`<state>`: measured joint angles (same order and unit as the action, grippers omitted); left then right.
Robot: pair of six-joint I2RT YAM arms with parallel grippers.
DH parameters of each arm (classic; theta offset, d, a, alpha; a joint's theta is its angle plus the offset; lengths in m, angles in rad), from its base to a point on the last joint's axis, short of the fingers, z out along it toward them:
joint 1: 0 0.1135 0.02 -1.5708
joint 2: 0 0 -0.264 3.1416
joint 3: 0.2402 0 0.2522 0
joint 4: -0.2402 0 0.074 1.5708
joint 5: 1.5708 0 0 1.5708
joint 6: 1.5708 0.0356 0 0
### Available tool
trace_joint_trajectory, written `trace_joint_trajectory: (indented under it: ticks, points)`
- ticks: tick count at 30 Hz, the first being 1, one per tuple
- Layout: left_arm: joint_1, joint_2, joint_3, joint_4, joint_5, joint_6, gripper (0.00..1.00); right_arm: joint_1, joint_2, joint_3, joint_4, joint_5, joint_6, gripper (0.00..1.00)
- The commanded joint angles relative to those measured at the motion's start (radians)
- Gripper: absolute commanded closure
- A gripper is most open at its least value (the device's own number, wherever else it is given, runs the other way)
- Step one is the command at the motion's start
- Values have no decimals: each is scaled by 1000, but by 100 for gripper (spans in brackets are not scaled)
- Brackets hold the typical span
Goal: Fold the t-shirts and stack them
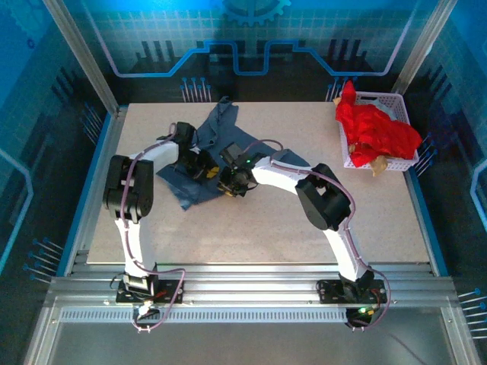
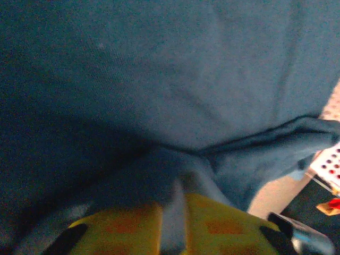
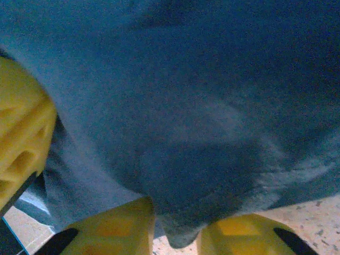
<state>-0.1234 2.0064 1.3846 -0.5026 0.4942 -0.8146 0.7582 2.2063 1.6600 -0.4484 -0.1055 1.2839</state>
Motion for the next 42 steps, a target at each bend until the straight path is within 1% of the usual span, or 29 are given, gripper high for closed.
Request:
trace_joint_trajectory:
  ticks: [1,3,5,7,9,15,29,34,40,42]
  points:
    - [4,-104,-13,-77,-22,37,70,-4,6,34,-49,22,11,80]
    - [4,-151,-24,-111,-66,57,64,-6,-6,23,-53,26,12,83]
    - [4,-193,-42,-138,-102,68,61,-11,-19,12,-61,31,10,84]
    - [4,-231,-65,-151,-128,75,60,-20,-28,2,-62,29,7,82]
    - [4,-265,-93,-155,-136,76,59,-31,-28,0,-73,20,5,77]
    - [4,-327,-165,-151,-131,74,58,-49,-37,11,-89,20,-2,70]
    - [14,-406,-262,-177,-153,109,57,-74,-31,72,-141,28,-14,68]
    - [18,-414,-280,-184,-158,121,57,-80,-23,97,-161,28,-17,68]
    - [21,-417,-289,-185,-160,125,57,-79,-14,103,-159,20,-7,72]
    - [21,-417,-295,-182,-163,125,57,-79,-17,108,-159,22,-4,76]
